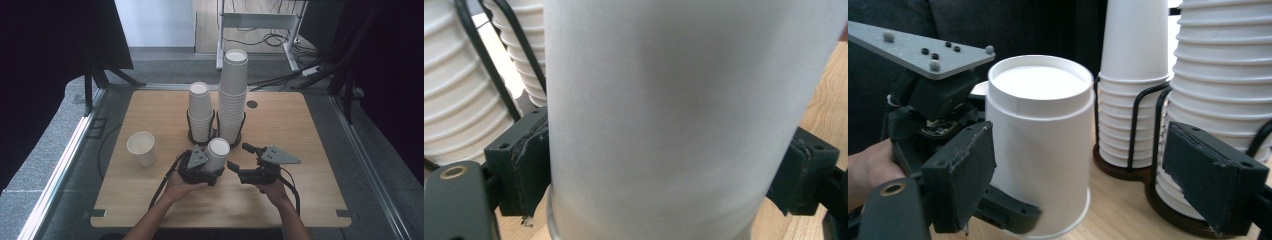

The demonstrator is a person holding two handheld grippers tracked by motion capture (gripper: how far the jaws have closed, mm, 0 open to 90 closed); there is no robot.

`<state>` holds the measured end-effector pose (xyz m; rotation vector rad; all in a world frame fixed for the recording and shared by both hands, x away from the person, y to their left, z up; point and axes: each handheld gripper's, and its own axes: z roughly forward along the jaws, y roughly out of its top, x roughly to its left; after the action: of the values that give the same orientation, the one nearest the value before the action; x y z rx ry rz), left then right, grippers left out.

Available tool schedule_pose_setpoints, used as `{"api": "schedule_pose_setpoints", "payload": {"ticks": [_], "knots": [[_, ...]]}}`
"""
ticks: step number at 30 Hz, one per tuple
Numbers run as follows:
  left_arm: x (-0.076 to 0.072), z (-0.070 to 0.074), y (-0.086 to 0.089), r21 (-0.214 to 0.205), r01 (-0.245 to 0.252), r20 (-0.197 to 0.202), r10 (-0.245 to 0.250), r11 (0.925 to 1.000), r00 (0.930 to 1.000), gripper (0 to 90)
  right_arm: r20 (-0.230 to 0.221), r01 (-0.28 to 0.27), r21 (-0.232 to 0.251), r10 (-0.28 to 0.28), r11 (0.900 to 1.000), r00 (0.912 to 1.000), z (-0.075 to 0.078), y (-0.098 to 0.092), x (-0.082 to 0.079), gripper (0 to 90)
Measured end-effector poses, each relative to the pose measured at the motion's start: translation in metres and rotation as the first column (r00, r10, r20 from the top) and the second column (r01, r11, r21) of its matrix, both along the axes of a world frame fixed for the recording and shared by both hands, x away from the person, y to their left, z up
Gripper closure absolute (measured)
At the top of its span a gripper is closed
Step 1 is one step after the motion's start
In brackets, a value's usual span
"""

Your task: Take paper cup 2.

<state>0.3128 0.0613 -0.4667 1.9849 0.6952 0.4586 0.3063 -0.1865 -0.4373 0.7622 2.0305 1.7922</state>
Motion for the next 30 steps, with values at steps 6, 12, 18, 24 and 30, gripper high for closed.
{"api": "schedule_pose_setpoints", "payload": {"ticks": [6, 12, 18, 24, 30], "knots": [[0.000, -0.001, -0.002, 0.024, -0.002, 0.012, 0.001, 0.9997, 0.9999, 13.0, -0.014, -0.026, 0.000, 0.026, 0.9997, 0.9996, -0.003, 0.007, 0.001, 13.2], [-0.004, -0.003, -0.007, 0.080, 0.013, 0.034, -0.016, 0.9967, 0.9993, 12.9, -0.030, -0.037, 0.006, 0.037, 0.9993, 0.9989, -0.006, 0.015, 0.001, 12.8], [-0.007, -0.004, -0.013, 0.109, 0.037, 0.032, -0.040, 0.9934, 0.9987, 12.9, -0.046, -0.050, -0.003, 0.050, 0.9988, 0.9977, -0.011, 0.023, 0.002, 12.7], [-0.009, -0.009, -0.020, 0.137, 0.055, 0.026, -0.060, 0.9890, 0.9979, 12.8, -0.057, -0.059, 0.003, 0.059, 0.9982, 0.9966, -0.013, 0.030, 0.004, 13.2], [-0.011, -0.009, -0.022, 0.134, 0.063, 0.020, -0.066, 0.9890, 0.9976, 12.5, -0.052, -0.046, 0.009, 0.046, 0.9989, 0.9976, -0.018, 0.032, 0.005, 21.7]]}}
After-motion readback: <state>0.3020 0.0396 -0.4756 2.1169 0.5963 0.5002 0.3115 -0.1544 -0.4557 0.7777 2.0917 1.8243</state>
